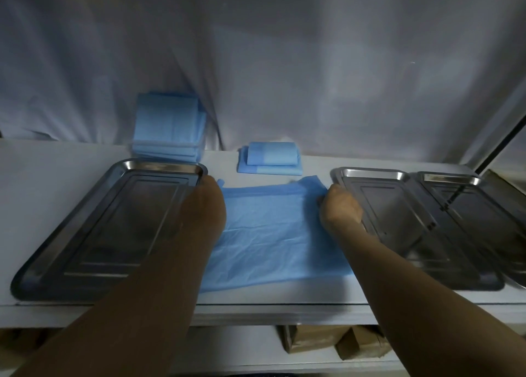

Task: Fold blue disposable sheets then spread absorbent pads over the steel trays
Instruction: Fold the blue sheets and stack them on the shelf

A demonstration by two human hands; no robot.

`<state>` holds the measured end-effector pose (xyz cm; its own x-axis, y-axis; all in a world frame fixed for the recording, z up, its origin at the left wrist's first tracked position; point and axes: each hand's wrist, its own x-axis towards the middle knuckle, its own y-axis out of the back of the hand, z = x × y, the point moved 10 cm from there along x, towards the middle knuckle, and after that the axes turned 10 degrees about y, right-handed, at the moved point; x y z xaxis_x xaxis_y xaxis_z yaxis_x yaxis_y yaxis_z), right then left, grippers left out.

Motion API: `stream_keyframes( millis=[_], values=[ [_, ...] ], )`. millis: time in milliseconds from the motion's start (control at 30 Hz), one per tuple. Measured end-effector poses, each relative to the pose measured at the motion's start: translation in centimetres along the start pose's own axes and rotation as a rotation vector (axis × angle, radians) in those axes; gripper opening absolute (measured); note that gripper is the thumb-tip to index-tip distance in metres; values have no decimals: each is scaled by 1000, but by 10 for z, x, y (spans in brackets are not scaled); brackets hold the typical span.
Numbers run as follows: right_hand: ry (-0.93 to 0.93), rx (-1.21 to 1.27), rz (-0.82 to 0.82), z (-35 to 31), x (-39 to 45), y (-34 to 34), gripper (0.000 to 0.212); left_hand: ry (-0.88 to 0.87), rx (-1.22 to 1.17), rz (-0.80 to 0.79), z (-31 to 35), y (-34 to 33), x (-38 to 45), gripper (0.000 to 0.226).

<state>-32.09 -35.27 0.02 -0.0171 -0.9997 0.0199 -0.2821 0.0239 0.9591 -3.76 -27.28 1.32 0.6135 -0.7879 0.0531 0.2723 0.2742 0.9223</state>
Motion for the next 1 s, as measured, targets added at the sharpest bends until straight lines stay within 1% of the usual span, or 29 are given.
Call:
stream_keyframes(
  millis=[33,100,167,200,233,267,333,400,467,500,567,600,667,700,767,867,1000],
  values=[
    [9,-14,-3,-1,1,-1,33,-62,4,17,6,-1,-3,19],
    [21,-17,9,-3,1,1,31,-185,46,111,14,0,-7,16],
    [23,-14,9,-3,1,1,31,-224,148,211,19,7,-18,35],
    [26,-6,11,-4,1,1,30,-251,152,220,27,12,-29,39],
    [24,13,17,-4,0,1,31,-295,86,192,35,10,-39,42],
    [18,37,34,-6,-1,3,32,-307,32,131,39,3,-46,43],
    [38,5,126,-12,-8,12,39,-363,60,-20,47,-22,-64,43],
    [144,-78,217,-31,-22,19,46,-353,125,-104,43,-41,-76,44],
    [335,4,234,-60,-43,12,41,-290,177,-163,32,-49,-81,49],
    [423,87,201,-73,-56,4,37,-261,206,-185,26,-50,-82,51],
    [536,237,74,-94,-83,-17,36,-225,246,-224,16,-51,-84,52],
    [578,247,-6,-101,-94,-28,38,-227,262,-235,13,-52,-86,52],
    [643,138,-149,-107,-114,-49,44,-239,258,-250,6,-55,-88,52],
    [658,77,-193,-103,-119,-55,47,-244,249,-246,3,-55,-88,53],
    [652,-23,-236,-87,-122,-58,52,-239,199,-233,0,-53,-87,54],
    [574,-134,-234,-48,-119,-50,56,-258,178,-246,-2,-51,-86,55],
    [469,-179,-243,-13,-115,-44,60,-285,167,-263,-7,-46,-92,55]
  ],
)
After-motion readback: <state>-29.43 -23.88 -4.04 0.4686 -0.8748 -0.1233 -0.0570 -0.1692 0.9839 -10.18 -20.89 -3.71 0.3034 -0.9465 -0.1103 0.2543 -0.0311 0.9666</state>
